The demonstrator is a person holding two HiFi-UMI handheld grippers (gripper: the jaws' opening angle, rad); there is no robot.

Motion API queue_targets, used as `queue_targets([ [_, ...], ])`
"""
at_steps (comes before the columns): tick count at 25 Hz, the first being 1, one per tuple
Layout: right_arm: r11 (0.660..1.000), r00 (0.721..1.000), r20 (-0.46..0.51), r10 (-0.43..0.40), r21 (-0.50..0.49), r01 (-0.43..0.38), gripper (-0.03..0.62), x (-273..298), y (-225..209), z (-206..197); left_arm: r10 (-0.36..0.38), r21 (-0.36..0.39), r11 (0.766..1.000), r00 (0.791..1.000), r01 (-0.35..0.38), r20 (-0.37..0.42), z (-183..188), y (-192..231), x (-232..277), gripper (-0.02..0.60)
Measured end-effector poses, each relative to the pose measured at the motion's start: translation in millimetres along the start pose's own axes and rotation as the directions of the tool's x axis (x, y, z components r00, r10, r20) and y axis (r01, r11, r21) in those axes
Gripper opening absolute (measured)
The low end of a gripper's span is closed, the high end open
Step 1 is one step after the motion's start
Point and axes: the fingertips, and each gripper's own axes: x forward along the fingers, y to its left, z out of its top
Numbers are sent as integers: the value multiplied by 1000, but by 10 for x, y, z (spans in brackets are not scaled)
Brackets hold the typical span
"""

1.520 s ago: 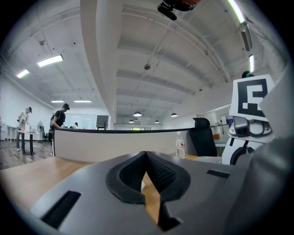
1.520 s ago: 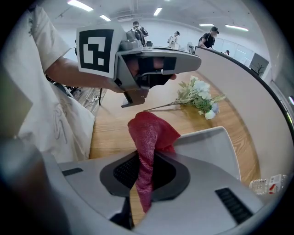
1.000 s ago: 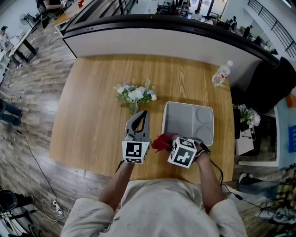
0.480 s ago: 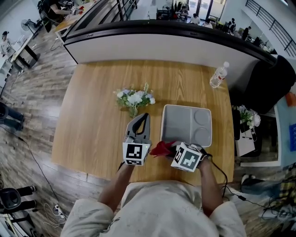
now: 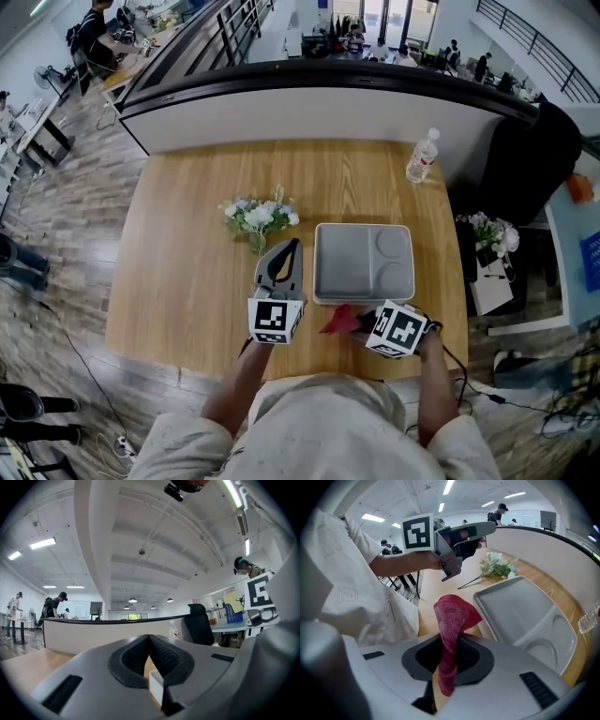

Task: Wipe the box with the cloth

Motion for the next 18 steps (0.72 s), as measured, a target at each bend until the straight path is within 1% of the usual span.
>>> queue_targets([
  [2,1000,1000,8,-9,30,9,67,-127,-45,-95,-8,-2,1000,1000,8,1,25,-74,28,14],
  [5,997,1000,-7,-31,72,31,67,-335,-131,-282,-22,-5,1000,1000,22,2,81,-205,70,14],
  [9,994,999,-25,-47,102,49,67,-626,-201,-505,-30,-16,999,1000,30,-3,172,-384,101,14],
  [11,991,998,2,-70,111,70,67,-783,-260,-540,-33,-18,999,999,33,-5,215,-471,135,14],
  [14,986,990,59,-126,116,119,67,-1011,-390,-536,-42,-9,999,999,42,-10,281,-600,193,14],
  [16,981,981,104,-166,116,153,67,-1156,-481,-508,-42,-5,999,999,42,-10,338,-665,215,14],
  [18,973,962,158,-222,106,207,67,-1310,-588,-467,-37,-3,999,999,37,-5,394,-714,228,14],
])
